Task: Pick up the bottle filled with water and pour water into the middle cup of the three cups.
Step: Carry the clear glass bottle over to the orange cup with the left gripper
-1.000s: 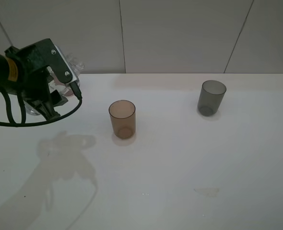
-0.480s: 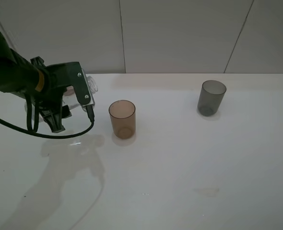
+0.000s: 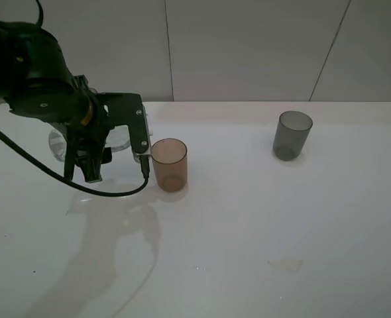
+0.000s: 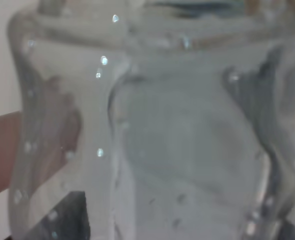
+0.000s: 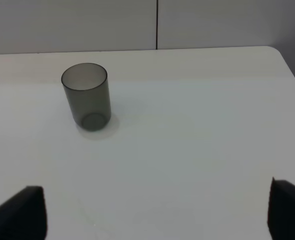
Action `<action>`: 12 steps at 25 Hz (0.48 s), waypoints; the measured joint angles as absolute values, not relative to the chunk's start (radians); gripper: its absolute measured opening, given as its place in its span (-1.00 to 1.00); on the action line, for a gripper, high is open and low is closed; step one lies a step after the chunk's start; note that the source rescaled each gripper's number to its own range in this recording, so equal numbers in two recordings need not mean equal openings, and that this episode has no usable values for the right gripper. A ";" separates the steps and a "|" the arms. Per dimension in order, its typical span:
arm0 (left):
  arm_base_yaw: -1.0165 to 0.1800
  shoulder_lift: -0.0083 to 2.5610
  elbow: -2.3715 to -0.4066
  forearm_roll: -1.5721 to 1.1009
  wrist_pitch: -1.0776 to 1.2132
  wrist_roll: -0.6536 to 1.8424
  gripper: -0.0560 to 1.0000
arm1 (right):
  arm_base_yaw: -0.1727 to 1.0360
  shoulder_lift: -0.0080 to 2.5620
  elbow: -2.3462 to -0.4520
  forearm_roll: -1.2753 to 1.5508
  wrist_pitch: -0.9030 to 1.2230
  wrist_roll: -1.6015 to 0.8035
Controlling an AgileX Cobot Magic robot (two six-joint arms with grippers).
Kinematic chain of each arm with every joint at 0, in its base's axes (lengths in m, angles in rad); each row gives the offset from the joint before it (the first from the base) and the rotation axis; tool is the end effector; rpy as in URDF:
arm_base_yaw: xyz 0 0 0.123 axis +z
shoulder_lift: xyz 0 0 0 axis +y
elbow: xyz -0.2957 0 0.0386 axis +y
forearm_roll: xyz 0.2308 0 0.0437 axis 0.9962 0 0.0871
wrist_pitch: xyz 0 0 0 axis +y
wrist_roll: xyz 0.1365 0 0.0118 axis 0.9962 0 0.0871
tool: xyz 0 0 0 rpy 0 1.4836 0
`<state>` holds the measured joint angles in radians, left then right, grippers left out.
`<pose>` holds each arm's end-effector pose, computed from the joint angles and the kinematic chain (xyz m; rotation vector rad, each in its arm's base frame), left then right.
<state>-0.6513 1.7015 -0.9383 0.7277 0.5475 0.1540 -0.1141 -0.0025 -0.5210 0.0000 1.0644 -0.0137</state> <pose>0.2925 -0.1633 0.1684 1.6827 2.0587 0.5215 0.0053 -0.0006 0.2539 0.1016 2.0229 -0.0808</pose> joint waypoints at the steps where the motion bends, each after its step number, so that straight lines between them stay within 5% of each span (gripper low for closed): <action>1: -0.653 1.710 -0.945 0.732 0.561 0.156 -0.88 | -0.114 -0.002 -0.521 0.000 1.064 -0.014; 12: -0.658 1.770 -1.008 0.784 0.574 0.171 -0.88 | -0.114 -0.002 -0.521 0.000 1.064 -0.014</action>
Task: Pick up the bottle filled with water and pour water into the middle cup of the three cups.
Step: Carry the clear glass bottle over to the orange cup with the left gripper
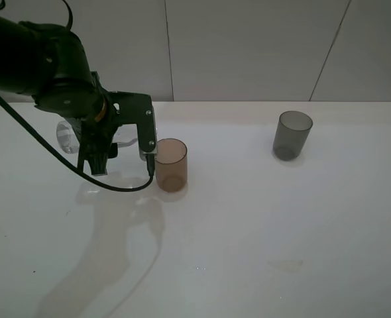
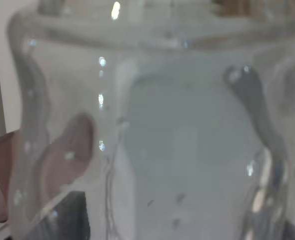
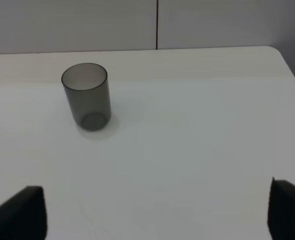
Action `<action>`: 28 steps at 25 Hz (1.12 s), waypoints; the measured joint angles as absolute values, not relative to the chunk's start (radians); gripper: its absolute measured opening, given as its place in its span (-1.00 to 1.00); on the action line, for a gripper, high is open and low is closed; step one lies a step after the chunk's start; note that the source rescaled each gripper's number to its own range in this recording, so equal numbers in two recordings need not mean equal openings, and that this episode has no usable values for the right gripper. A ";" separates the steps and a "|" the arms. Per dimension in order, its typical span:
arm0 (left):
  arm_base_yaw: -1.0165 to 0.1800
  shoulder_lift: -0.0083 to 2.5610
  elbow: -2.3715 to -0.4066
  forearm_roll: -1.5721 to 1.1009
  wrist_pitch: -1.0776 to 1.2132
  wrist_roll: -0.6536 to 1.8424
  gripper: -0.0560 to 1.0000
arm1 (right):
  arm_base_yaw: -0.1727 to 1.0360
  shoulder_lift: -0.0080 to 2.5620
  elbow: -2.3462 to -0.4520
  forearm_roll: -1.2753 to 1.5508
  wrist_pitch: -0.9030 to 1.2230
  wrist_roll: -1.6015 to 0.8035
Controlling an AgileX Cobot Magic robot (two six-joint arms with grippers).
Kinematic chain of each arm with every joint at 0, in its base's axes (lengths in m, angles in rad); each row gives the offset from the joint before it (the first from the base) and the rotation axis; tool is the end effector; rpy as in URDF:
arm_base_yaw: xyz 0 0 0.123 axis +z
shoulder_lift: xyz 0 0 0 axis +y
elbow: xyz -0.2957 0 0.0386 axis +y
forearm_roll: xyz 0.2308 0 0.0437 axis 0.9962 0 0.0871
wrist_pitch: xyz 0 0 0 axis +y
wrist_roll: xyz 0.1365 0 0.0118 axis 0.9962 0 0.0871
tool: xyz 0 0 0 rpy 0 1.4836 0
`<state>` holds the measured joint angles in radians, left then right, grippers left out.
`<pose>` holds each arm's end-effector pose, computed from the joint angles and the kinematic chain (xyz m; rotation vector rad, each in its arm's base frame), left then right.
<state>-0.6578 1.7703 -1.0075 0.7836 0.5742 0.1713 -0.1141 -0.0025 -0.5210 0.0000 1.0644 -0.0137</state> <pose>0.3093 -0.1725 0.1642 1.7475 2.0099 0.5935 0.0053 -0.0006 0.2539 0.1016 2.0229 -0.0808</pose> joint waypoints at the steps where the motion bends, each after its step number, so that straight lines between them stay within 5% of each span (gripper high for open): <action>1: -0.658 1.776 -1.013 0.788 0.569 0.172 -0.88 | -0.114 -0.002 -0.521 0.000 1.064 -0.014; 28: -0.664 1.817 -1.019 0.955 0.536 0.174 -0.88 | -0.114 -0.002 -0.521 0.000 1.064 -0.014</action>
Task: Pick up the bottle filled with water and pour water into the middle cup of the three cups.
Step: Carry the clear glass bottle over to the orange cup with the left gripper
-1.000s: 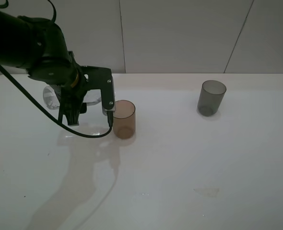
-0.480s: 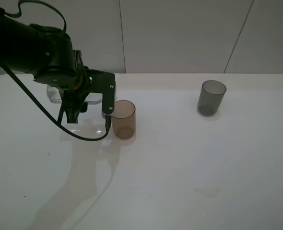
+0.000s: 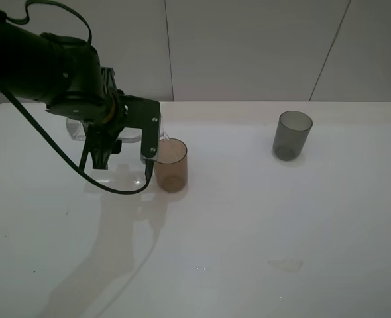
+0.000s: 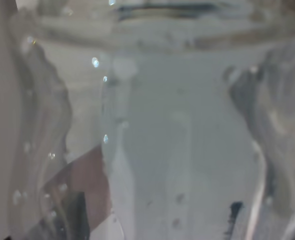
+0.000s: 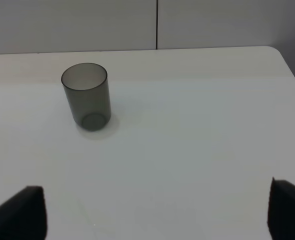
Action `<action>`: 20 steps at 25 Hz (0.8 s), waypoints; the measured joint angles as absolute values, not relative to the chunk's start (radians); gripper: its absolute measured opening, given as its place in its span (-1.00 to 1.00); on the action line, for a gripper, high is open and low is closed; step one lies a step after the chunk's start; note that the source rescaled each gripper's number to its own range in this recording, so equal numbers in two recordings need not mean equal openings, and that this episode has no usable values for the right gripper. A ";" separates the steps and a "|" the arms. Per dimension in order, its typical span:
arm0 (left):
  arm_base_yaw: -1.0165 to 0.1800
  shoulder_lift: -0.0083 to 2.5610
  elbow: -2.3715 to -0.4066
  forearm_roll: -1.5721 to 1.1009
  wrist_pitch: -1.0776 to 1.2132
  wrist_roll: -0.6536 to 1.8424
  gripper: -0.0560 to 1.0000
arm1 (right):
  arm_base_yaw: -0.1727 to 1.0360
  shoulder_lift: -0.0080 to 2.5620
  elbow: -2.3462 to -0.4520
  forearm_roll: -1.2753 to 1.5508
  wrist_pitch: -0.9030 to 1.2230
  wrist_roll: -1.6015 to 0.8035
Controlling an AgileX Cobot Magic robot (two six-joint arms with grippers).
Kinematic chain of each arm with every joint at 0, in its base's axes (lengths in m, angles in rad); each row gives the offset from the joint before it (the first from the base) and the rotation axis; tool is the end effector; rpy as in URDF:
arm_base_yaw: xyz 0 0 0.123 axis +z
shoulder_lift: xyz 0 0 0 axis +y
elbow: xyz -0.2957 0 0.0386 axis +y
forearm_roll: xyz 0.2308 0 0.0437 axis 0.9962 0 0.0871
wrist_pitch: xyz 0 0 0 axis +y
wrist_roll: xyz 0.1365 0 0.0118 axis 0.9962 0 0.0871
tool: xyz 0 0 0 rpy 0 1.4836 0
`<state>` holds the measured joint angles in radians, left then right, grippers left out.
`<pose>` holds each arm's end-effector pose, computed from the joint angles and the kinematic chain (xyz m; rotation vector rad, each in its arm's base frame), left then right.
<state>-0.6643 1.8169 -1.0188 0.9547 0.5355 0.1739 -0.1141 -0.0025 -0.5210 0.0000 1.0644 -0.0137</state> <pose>0.3224 -0.1799 0.1581 1.8852 1.8272 0.6990 0.0053 -0.0006 0.2539 0.1016 2.0229 -0.0808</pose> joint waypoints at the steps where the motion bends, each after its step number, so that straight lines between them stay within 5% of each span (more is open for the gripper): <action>1: -0.664 1.817 -1.019 0.955 0.545 0.174 -0.88 | -0.114 -0.002 -0.521 0.000 1.064 -0.014; 20: -0.702 1.817 -1.021 0.985 0.588 0.174 -0.88 | -0.114 -0.002 -0.521 0.000 1.064 -0.014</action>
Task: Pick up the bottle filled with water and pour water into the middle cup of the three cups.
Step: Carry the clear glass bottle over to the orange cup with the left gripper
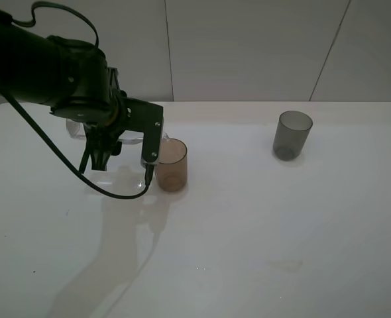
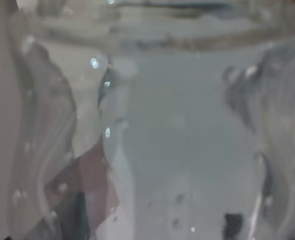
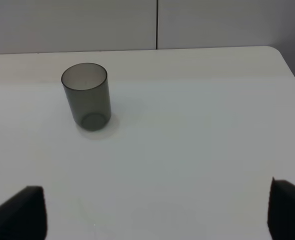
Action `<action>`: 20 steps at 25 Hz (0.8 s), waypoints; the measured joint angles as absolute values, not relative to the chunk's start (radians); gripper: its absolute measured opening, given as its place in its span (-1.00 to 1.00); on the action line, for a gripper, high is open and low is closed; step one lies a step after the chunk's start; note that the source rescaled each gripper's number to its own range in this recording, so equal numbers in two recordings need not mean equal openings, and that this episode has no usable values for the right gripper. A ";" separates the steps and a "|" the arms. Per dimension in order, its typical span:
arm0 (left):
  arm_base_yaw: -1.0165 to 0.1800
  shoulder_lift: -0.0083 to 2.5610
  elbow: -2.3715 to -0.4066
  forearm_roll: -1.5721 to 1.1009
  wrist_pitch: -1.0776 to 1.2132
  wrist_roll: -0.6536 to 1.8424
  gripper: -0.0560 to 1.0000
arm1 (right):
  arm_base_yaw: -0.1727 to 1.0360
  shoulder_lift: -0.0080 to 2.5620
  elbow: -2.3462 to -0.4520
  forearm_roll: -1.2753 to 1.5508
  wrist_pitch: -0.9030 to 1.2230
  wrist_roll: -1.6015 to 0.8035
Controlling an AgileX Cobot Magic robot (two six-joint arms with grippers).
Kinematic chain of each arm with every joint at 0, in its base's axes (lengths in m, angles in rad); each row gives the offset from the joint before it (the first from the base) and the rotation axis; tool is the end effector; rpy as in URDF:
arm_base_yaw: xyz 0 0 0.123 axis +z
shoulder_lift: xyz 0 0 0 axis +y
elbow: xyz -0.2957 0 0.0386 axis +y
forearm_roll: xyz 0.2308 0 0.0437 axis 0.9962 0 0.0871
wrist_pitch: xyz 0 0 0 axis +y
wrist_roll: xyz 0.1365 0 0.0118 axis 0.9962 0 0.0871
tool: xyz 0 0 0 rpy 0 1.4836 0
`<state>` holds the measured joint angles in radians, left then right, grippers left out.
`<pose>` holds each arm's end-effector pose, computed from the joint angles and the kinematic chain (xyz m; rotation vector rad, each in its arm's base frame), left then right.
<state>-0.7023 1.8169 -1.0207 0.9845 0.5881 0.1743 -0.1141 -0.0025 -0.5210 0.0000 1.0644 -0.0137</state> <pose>0.3167 -0.1849 0.1599 1.9334 1.7922 0.7589 0.0053 -0.0006 0.2539 0.1016 2.0229 -0.0808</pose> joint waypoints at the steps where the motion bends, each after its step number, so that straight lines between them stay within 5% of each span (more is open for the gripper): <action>1: -0.703 1.817 -1.021 0.985 0.588 0.174 -0.88 | -0.114 -0.002 -0.521 0.000 1.064 -0.014; 20: -0.704 1.817 -1.021 1.083 0.607 0.175 -0.88 | -0.114 -0.002 -0.521 0.000 1.064 -0.014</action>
